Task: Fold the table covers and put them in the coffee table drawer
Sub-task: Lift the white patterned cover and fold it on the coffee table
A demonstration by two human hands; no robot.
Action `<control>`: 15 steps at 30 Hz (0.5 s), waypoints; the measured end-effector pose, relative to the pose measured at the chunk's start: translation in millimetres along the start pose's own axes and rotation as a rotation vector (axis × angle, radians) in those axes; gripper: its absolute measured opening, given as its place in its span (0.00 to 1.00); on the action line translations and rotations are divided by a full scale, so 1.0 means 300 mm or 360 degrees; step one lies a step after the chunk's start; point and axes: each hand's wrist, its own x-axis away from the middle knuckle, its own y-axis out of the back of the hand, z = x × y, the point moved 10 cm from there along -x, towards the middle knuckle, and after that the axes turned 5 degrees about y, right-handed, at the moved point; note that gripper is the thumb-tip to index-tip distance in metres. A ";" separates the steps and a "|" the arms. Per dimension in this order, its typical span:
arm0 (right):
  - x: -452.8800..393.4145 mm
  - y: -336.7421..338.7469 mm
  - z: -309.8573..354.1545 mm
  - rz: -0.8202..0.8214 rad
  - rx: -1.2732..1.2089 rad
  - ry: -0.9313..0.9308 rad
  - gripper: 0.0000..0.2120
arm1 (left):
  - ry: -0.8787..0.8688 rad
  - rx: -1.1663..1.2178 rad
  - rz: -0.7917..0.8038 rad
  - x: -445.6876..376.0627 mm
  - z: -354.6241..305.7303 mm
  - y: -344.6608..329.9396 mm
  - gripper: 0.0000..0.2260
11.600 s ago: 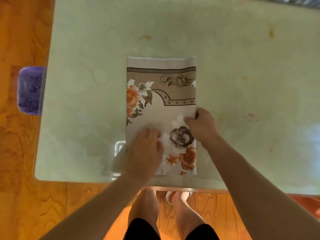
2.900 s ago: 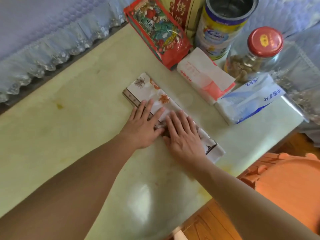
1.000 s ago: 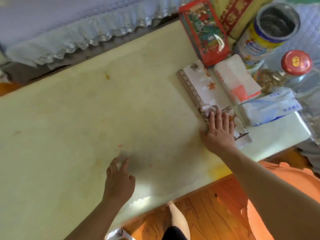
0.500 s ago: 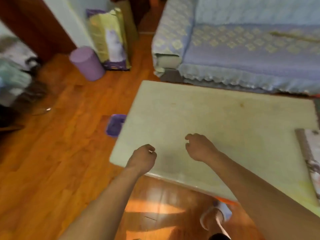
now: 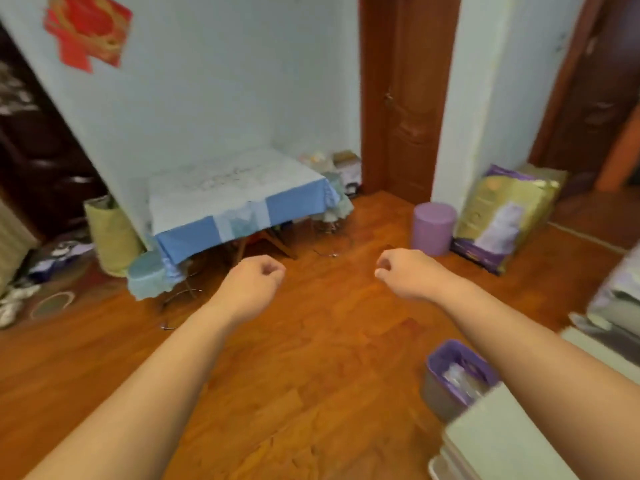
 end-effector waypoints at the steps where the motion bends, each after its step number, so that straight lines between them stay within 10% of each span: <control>1: -0.061 -0.009 0.071 0.0028 0.0018 0.0037 0.15 | 0.0040 0.0050 -0.0017 -0.025 0.056 0.045 0.07; 15: -1.114 -0.066 0.671 0.0188 0.0004 0.0334 0.13 | 0.0386 0.0345 -0.0224 -0.815 0.515 0.541 0.07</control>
